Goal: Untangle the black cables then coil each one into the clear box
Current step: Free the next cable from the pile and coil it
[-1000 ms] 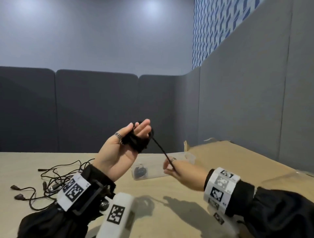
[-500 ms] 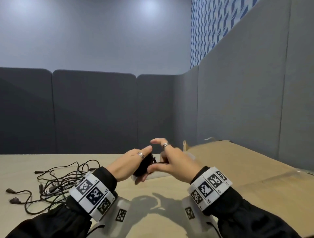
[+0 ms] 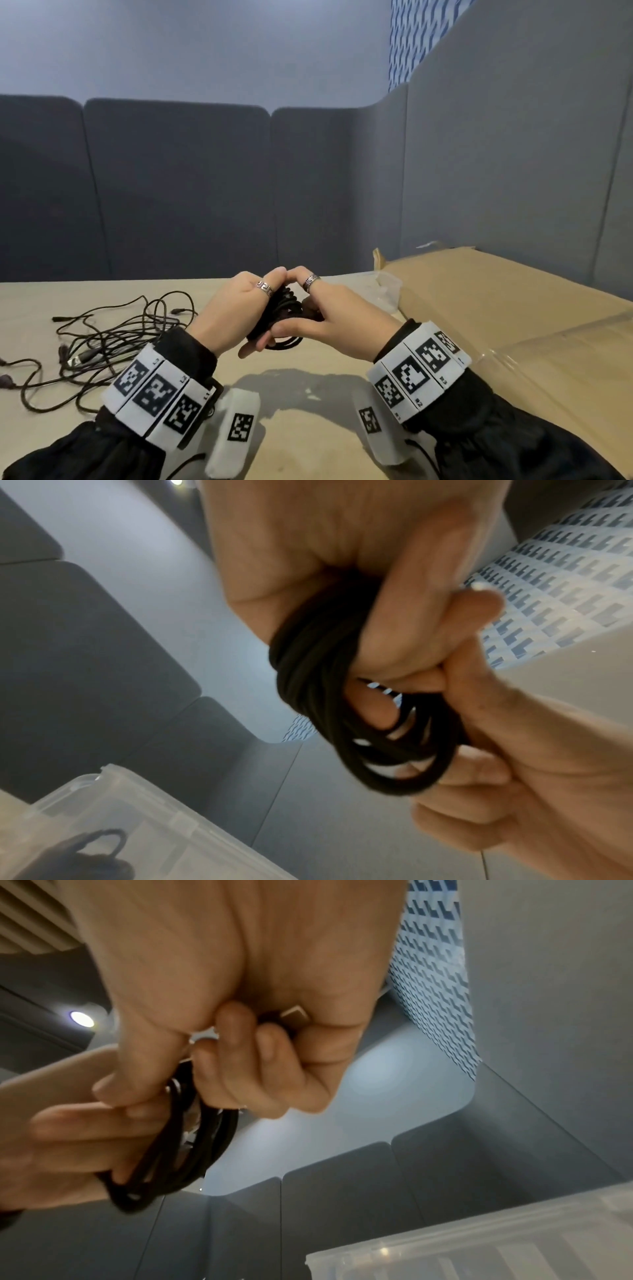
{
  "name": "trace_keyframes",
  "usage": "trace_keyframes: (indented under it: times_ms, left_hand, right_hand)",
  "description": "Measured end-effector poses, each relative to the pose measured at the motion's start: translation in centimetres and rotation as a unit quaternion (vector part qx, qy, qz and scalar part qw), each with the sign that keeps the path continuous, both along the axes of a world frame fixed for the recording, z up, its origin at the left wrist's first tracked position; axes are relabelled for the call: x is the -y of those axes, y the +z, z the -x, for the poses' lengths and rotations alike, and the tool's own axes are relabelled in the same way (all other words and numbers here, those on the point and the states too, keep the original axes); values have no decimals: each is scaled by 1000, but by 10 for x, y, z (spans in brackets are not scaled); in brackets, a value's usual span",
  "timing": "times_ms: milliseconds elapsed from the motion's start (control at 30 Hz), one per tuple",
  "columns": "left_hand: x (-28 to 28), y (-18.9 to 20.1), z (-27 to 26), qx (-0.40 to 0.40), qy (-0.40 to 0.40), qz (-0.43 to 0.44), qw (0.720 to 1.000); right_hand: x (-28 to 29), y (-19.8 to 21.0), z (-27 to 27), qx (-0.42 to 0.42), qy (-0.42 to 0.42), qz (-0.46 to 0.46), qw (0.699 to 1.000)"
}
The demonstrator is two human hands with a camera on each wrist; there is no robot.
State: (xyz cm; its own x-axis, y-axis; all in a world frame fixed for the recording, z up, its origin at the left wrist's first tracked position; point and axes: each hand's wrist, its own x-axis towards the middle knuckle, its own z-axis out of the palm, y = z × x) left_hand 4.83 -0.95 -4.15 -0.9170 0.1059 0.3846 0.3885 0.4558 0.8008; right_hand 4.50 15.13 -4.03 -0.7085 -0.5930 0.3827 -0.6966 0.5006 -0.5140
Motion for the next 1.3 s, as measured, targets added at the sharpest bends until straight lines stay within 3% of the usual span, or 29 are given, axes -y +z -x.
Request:
trace_keyframes:
  times_ms: [133, 233, 333, 400, 500, 633, 900, 1100, 1233, 1300]
  left_hand:
    - [-7, 1, -5, -85, 27, -87, 992]
    - [-11, 1, -6, -75, 18, -183, 980]
    - [-10, 5, -10, -17, -67, -293, 953]
    - [-6, 6, -12, -1, -128, -346, 930]
    - [-1, 3, -8, -55, -162, -299, 939]
    - [-2, -2, -1, -75, -166, -240, 954]
    - [-18, -5, -2, -61, -149, -313, 936]
    - [-20, -1, -5, -62, -140, -377, 914]
    - [-16, 1, -6, -80, -72, -340, 934]
    - [-11, 0, -3, -97, -8, -297, 950]
  right_hand:
    - [1, 1, -2, -40, -21, 17, 999]
    - [0, 2, -2, -56, -36, 41, 997]
    - [-7, 4, 2, 3, 12, 142, 990]
    - [-10, 4, 2, 80, 53, 232, 968]
    - [-10, 4, 4, 165, 65, 321, 930]
    - [-10, 2, 8, 181, 46, 349, 918]
    - [-5, -3, 8, 229, 16, 361, 904]
    - [3, -5, 5, 227, 26, 336, 914]
    - [5, -5, 2, 218, 12, 298, 929]
    - [1, 0, -1, 165, -1, 265, 950]
